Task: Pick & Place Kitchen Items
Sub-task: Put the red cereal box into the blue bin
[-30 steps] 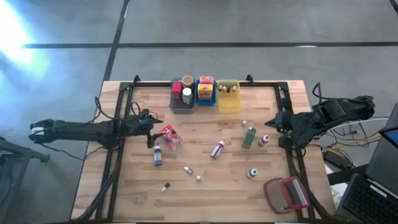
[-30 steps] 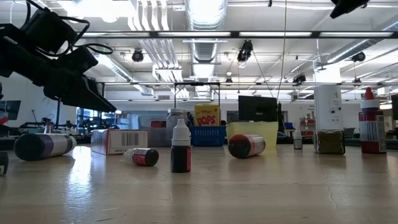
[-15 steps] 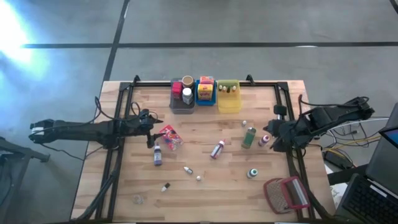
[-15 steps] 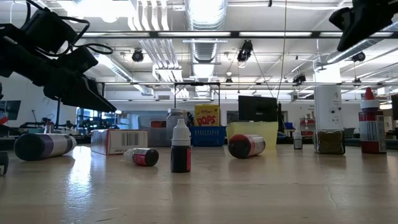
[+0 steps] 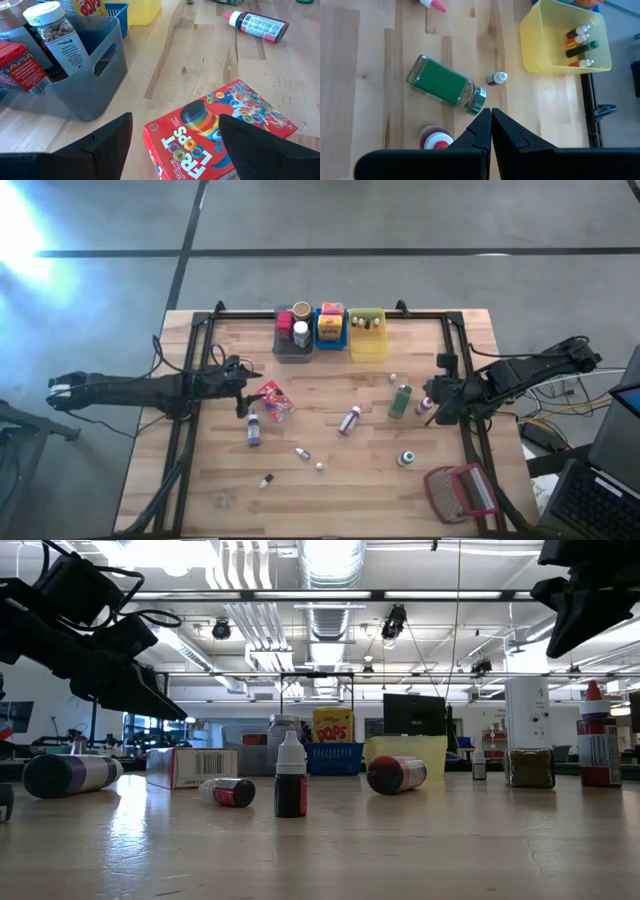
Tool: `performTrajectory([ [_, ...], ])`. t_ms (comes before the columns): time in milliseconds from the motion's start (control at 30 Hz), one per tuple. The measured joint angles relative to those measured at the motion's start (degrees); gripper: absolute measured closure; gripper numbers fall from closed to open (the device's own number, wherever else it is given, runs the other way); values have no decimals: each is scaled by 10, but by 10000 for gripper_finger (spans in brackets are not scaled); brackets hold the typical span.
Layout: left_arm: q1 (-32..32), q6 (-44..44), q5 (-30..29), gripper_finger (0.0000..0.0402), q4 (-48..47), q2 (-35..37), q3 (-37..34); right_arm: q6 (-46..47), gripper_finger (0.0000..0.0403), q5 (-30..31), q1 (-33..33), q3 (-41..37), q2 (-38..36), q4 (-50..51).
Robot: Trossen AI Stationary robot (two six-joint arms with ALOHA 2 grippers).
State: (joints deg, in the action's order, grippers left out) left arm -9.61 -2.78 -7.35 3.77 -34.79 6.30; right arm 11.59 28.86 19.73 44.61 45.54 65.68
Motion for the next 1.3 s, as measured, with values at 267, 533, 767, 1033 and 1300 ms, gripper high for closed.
performTrajectory([
  [267, 0, -5, 0, 101, 0, 0, 0, 24, 394, 18, 0, 3, -11, -34],
  [533, 0, -214, -7, 100, 10, 0, 0, -1, 394, 24, 1, -9, -63, -60],
  [767, 0, -207, -8, 101, 9, 0, 0, -17, 394, 21, 2, -11, -112, -59],
  [1033, 0, -207, -8, 100, 7, 0, 0, -17, 394, 22, 2, -11, -168, -60],
  [1300, 0, -176, -8, 99, 7, 0, 0, -17, 394, 22, 2, -11, -171, -61],
])
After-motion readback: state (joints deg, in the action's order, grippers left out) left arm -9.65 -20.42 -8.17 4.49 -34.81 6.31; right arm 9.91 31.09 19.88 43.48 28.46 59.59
